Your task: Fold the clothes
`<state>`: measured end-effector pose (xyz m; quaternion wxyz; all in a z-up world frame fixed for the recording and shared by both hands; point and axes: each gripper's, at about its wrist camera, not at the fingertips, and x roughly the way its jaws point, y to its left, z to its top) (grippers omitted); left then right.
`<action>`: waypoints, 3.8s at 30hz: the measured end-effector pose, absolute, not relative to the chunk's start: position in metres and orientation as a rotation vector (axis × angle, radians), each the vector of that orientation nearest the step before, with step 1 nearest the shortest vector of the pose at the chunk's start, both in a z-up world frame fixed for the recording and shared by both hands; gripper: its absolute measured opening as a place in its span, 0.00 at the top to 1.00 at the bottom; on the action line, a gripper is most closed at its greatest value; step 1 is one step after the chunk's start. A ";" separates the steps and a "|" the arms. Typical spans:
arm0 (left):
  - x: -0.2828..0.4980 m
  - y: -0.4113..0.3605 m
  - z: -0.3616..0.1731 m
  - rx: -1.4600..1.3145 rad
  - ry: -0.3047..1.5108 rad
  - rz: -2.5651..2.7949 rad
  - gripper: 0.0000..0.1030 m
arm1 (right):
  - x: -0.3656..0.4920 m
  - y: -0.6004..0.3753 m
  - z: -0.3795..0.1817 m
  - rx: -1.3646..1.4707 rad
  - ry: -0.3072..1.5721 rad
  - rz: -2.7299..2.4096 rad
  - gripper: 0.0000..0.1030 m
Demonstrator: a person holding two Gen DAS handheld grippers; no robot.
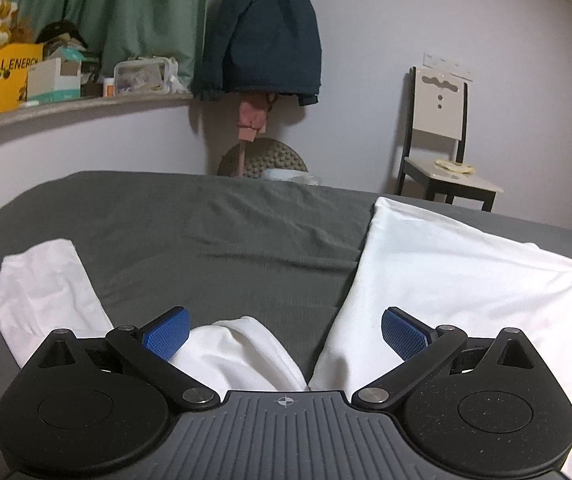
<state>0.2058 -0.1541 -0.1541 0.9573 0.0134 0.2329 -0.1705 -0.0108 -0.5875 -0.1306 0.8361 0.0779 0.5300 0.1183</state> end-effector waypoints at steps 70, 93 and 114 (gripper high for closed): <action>0.210 -0.156 -0.159 0.003 0.406 -0.378 0.00 | 0.307 -0.551 -0.124 -0.176 1.085 0.126 0.60; 0.210 -0.159 -0.160 0.009 0.414 -0.385 0.00 | 0.299 -0.544 -0.125 -0.260 1.040 0.148 0.68; 0.211 -0.158 -0.159 0.001 0.415 -0.386 0.00 | 0.288 -0.549 -0.131 -0.193 0.967 0.138 0.83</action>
